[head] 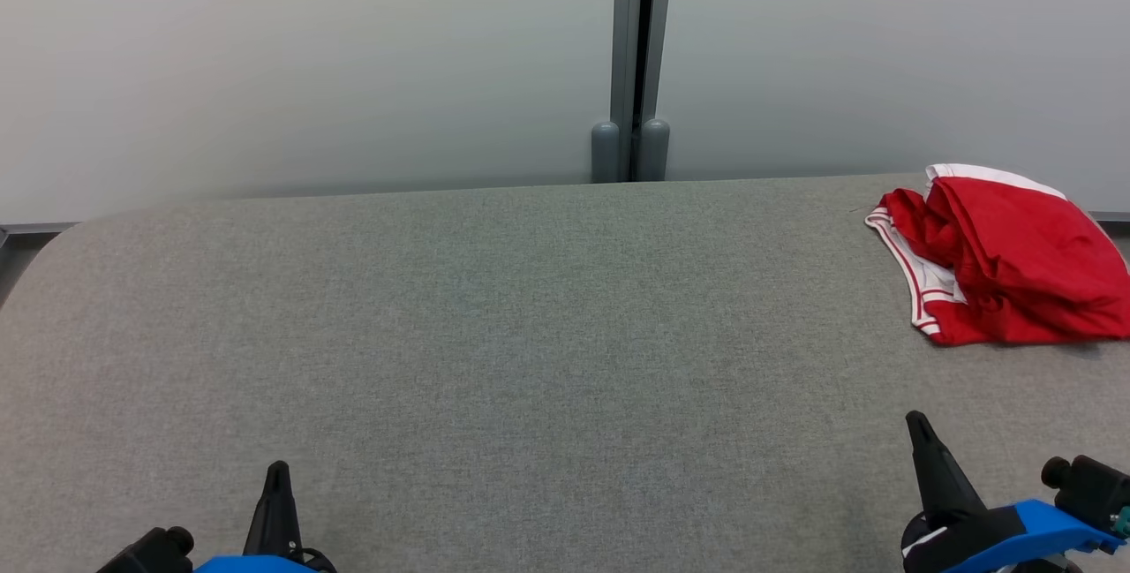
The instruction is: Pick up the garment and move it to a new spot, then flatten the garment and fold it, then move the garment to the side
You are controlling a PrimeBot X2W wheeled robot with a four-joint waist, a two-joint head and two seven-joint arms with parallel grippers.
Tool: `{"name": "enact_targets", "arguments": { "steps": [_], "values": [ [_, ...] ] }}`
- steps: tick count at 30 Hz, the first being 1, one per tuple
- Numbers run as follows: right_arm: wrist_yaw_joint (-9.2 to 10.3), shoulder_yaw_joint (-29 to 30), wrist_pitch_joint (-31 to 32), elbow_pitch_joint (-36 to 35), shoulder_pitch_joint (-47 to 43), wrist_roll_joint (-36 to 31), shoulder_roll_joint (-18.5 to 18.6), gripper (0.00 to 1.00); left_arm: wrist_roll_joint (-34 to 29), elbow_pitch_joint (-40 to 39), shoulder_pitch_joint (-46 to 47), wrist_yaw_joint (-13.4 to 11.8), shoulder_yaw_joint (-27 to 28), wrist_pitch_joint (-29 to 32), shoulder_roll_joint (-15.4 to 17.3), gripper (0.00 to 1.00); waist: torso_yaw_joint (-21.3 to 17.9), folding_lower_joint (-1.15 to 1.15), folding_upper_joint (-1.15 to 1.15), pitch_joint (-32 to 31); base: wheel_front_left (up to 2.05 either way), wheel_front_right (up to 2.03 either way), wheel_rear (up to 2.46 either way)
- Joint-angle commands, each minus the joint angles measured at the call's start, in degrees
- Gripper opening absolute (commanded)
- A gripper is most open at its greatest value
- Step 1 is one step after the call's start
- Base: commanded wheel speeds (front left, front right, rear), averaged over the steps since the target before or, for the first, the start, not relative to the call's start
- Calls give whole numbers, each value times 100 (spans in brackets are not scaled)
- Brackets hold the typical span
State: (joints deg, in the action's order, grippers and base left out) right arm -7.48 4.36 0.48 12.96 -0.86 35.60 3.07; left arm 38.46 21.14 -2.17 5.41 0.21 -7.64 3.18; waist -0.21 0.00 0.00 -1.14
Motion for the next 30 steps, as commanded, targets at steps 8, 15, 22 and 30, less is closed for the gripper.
{"name": "enact_targets", "arguments": {
  "steps": [8, 15, 22, 30],
  "values": [
    [-1, 55, 88, -45, 264, 871, 7, 0, 809, -188, 268, 49, 125, 202, 3, 0, 2, 0, 0, 12, 0, 0, 0],
    [-1, 76, 146, -30, 309, 1404, 5, 0, 1319, -250, 345, 66, 188, 339, -1, 0, 4, 0, 0, 21, 0, 0, 0],
    [-2, 90, 193, -18, 366, 1837, 3, 0, 1731, -297, 394, 82, 233, 452, -3, 0, 5, 0, 0, 29, 0, 0, 0],
    [-2, 110, 252, -3, 415, 2376, 0, 0, 2246, -362, 464, 105, 287, 588, -6, 0, 6, 0, 0, 40, 0, 0, 0]
  ]
}}
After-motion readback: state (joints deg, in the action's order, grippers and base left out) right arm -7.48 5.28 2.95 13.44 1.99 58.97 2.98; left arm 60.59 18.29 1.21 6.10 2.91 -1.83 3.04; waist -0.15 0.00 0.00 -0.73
